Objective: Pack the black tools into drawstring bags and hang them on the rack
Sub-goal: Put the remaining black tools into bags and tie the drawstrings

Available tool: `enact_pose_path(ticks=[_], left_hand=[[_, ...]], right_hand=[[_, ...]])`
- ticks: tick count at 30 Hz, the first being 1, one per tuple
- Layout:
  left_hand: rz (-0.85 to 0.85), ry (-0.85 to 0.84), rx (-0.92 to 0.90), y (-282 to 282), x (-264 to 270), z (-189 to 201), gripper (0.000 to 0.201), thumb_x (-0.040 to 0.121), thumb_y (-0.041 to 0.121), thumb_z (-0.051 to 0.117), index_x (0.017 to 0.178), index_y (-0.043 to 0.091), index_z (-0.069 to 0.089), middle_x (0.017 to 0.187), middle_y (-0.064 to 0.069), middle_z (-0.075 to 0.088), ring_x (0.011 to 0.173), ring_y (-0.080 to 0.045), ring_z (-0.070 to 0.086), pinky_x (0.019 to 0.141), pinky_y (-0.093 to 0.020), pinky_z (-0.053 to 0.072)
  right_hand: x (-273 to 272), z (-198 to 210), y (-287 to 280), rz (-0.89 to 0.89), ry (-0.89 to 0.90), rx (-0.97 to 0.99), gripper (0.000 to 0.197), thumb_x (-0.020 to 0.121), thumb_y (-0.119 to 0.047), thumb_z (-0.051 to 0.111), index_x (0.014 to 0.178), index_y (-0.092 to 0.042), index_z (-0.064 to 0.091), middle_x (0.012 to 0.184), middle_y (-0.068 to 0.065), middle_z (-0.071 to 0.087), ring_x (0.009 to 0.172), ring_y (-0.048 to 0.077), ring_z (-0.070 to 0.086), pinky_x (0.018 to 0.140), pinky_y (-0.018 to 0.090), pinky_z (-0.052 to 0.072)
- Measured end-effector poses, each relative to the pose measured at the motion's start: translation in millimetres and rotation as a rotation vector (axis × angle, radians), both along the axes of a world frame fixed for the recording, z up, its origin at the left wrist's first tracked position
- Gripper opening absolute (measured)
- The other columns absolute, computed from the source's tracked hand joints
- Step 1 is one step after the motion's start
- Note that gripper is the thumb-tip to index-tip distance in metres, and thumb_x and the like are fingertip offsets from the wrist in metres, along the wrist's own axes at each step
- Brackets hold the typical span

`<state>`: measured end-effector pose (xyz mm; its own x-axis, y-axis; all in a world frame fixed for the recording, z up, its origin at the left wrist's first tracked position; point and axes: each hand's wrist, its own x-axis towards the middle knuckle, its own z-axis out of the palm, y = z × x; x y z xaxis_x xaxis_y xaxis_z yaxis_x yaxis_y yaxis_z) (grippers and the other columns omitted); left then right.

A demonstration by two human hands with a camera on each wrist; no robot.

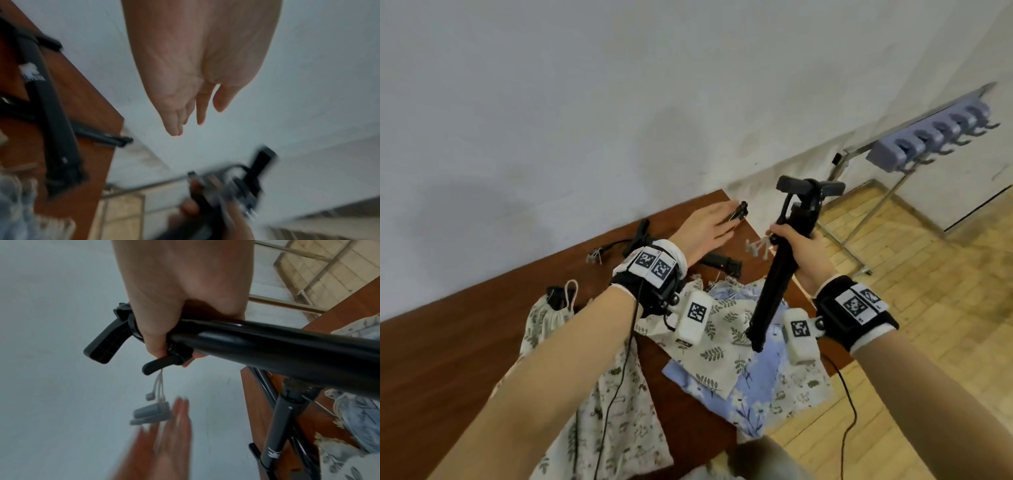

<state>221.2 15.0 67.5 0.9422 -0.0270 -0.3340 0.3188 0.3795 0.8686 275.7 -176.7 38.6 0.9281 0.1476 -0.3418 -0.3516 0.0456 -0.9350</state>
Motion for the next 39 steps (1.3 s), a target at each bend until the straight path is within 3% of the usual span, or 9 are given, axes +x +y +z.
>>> enact_pose_path(ticks=[4,6,10,15,18,26,32,35,39], left_hand=[[0.126,0.387,0.439,55.9,-1.5,-52.5,0.024,0.100,0.010,0.037,0.107,0.003,0.060,0.116,-0.013,0.063,0.094,-0.025,0.060,0.082,-0.028,0.045],[0.005,0.609,0.663,80.4,-18.4,-98.7,0.028,0.100,0.008,0.038,0.117,-0.004,0.056,0.126,-0.018,0.057,0.108,-0.031,0.059,0.069,-0.026,0.044],[-0.090,0.828,1.073,110.4,-53.0,-167.8,0.038,0.092,0.014,0.051,0.126,-0.005,0.054,0.128,-0.021,0.056,0.120,-0.037,0.052,0.095,-0.038,0.044],[-0.193,0.891,1.255,107.9,-56.4,-183.1,0.037,0.085,0.023,0.058,0.115,0.000,0.057,0.128,-0.017,0.049,0.111,-0.036,0.054,0.090,-0.036,0.046],[-0.320,0.810,1.430,106.0,-57.5,-183.6,0.024,0.080,0.020,0.059,0.096,0.003,0.065,0.120,-0.018,0.058,0.098,-0.034,0.059,0.079,-0.035,0.050],[-0.669,0.656,1.809,100.0,-73.7,-196.4,0.030,0.093,0.029,0.049,0.115,0.015,0.063,0.144,-0.012,0.031,0.134,-0.034,0.023,0.107,-0.046,0.025],[-0.268,0.306,1.243,92.9,-58.0,-126.6,0.023,0.098,0.025,0.043,0.088,0.015,0.061,0.093,-0.009,0.062,0.099,-0.035,0.061,0.080,-0.036,0.045],[-0.147,0.012,1.351,74.8,-57.7,-58.4,0.029,0.099,0.020,0.042,0.122,0.019,0.059,0.090,-0.011,0.068,0.070,-0.027,0.060,0.066,-0.032,0.046],[0.099,-0.423,1.398,56.0,-45.8,20.8,0.022,0.098,0.020,0.045,0.110,0.016,0.063,0.057,0.005,0.053,0.050,-0.014,0.048,0.058,-0.031,0.044]], right_hand=[[23.5,-0.3,-29.6,0.059,0.075,0.174,0.016,0.084,-0.018,0.071,0.093,-0.005,0.066,0.082,0.005,0.062,0.071,0.017,0.058,0.072,0.030,0.048],[32.5,-0.5,-39.5,0.119,0.119,0.264,0.013,0.086,-0.020,0.067,0.090,-0.008,0.064,0.086,0.005,0.057,0.073,0.017,0.053,0.078,0.033,0.044],[42.0,-0.8,-44.9,0.199,0.175,0.393,0.008,0.087,-0.022,0.062,0.086,-0.015,0.058,0.087,0.000,0.059,0.082,0.016,0.054,0.078,0.031,0.042],[47.8,-11.9,-38.1,0.164,0.270,0.484,0.010,0.092,-0.022,0.053,0.090,-0.013,0.053,0.088,0.001,0.052,0.091,0.017,0.058,0.076,0.030,0.046],[46.8,-14.9,-34.2,0.112,0.303,0.506,0.007,0.092,-0.021,0.052,0.089,-0.016,0.049,0.084,0.000,0.051,0.075,0.013,0.054,0.072,0.030,0.047],[27.1,-9.4,-30.2,0.117,0.309,0.530,0.012,0.093,-0.019,0.050,0.082,-0.015,0.054,0.083,0.002,0.054,0.067,0.014,0.048,0.073,0.032,0.043],[21.7,2.3,-36.7,0.184,0.235,0.605,0.005,0.094,-0.018,0.046,0.089,-0.018,0.049,0.084,-0.001,0.051,0.070,0.013,0.047,0.073,0.030,0.045],[12.6,9.3,-38.3,0.247,0.225,0.657,0.003,0.091,-0.019,0.048,0.089,-0.020,0.048,0.085,-0.002,0.050,0.072,0.012,0.044,0.079,0.028,0.043],[-2.9,20.6,-40.8,0.305,0.162,0.699,0.019,0.082,-0.020,0.063,0.089,-0.017,0.046,0.087,-0.002,0.053,0.077,0.010,0.039,0.092,0.025,0.023]])
